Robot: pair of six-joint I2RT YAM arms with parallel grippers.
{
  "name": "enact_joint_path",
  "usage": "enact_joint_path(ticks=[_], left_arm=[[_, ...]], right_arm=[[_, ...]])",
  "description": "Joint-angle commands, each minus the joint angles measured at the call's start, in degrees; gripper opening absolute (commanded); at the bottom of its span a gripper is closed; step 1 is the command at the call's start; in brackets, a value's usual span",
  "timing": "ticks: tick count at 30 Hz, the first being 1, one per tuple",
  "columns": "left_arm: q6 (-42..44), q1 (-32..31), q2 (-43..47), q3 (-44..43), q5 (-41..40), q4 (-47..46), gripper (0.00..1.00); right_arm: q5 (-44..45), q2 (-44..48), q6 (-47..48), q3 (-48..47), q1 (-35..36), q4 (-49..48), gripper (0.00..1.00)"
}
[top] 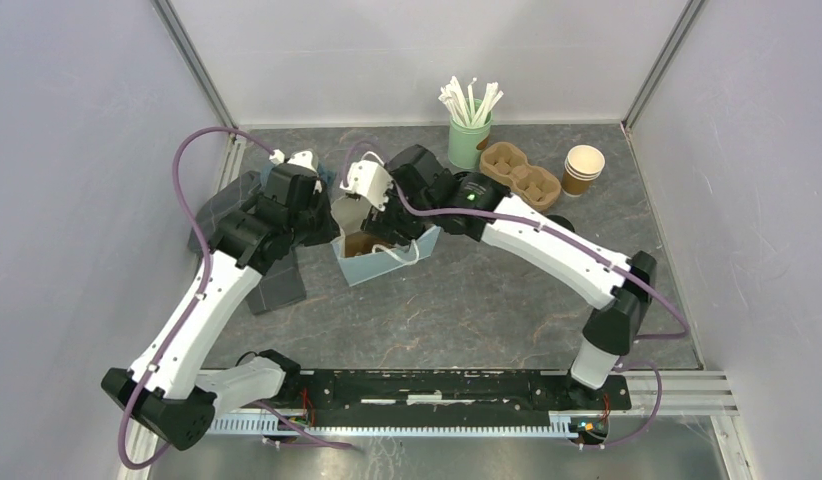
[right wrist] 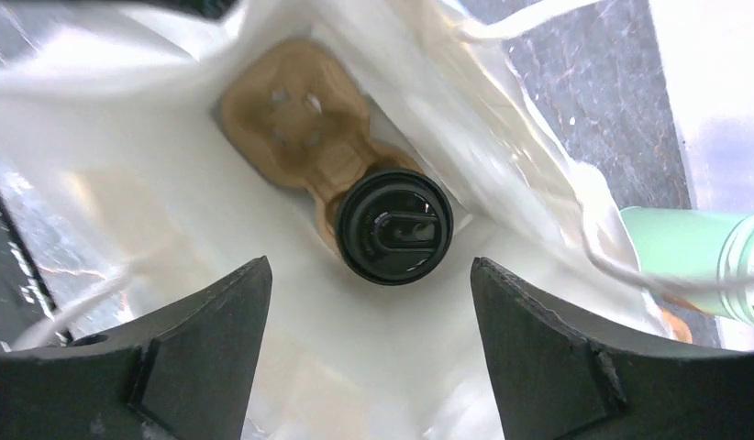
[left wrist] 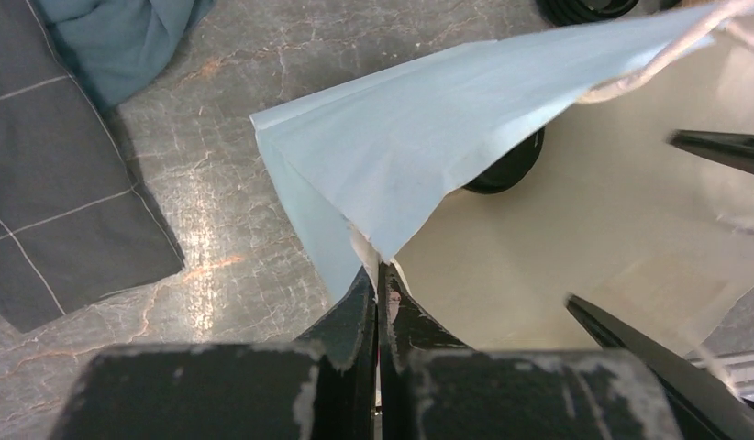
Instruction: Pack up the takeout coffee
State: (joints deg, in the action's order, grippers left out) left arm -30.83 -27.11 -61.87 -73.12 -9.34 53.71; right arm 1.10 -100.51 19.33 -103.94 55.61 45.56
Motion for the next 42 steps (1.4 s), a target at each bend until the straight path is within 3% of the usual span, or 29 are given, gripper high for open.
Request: enact_joint_path(ticks=[1,3,5,6,11,13,16,19,23,26,29,32,36,42], left_arm=[[-4.46,0.34,-2.43,-3.29,-0.16,1.43,0.02],[-6.14,0.64,-3.25,-3.85,0.78,2.99,0.02],[-7.52,0.7,-3.35,-3.83,2.06,3.59,0.02],[-8.29,0.85,-3.23,-4.0,2.49,3.85,0.02],[-13.67,2.61,-4.41,-6.88,5.77,6.28,0.02],[-17.28,3.73,-5.68,-7.79,7.97,7.39,0.02],[-24.92,5.23,-5.96,-5.83,14.94,6.51,0.02],[-32.78,5.24,-4.4,-2.41,19.27,3.88,0.02],[-38.84,5.24,-0.82,3.88,18.77,-1.03,0.03],[-39.36,5.29,-0.12,4.19,18.83,-1.59,0.22],[-37.24,5.32,0.19,2.18,17.85,-0.02,0.34],[-33.43,5.33,0.51,-2.0,15.35,3.81,0.47],[-25.67,5.34,0.16,-9.78,9.94,11.67,0.64],[-10.49,5.39,-7.07,-27.91,-5.33,23.33,0.8]], right_arm=[[-2.89,8.07,-6.7,-3.16,0.15,-5.84,0.86],[-3.46,9.96,-8.57,-3.92,0.21,-7.54,0.87],[-2.99,12.02,-10.4,-4.08,0.27,-9.52,0.98],[-1.84,12.91,-11.49,-4.09,0.29,-10.3,0.98],[22.25,16.91,-19.19,-7.56,-0.19,-6.13,0.98],[26.84,18.34,-18.04,-7.13,-1.67,-1.68,0.98],[29.7,19.63,-19.05,-3.4,-4.79,6.68,0.98],[30.2,19.36,-26.71,-2.53,-7.45,17.57,0.98],[23.23,23.98,-29.86,8.79,-7.72,18.64,0.98],[16.47,29.1,-32.64,21.64,-7.87,10.5,0.98],[10.13,31.82,-33.45,29.59,-8.57,3.87,0.98],[4.47,29.93,-33.57,33.48,-9.47,1.12,0.98],[3.16,27.37,-33.78,36.51,-10.1,-0.53,0.98],[-0.71,25.76,-35.12,39.79,-11.67,-5.98,0.98]])
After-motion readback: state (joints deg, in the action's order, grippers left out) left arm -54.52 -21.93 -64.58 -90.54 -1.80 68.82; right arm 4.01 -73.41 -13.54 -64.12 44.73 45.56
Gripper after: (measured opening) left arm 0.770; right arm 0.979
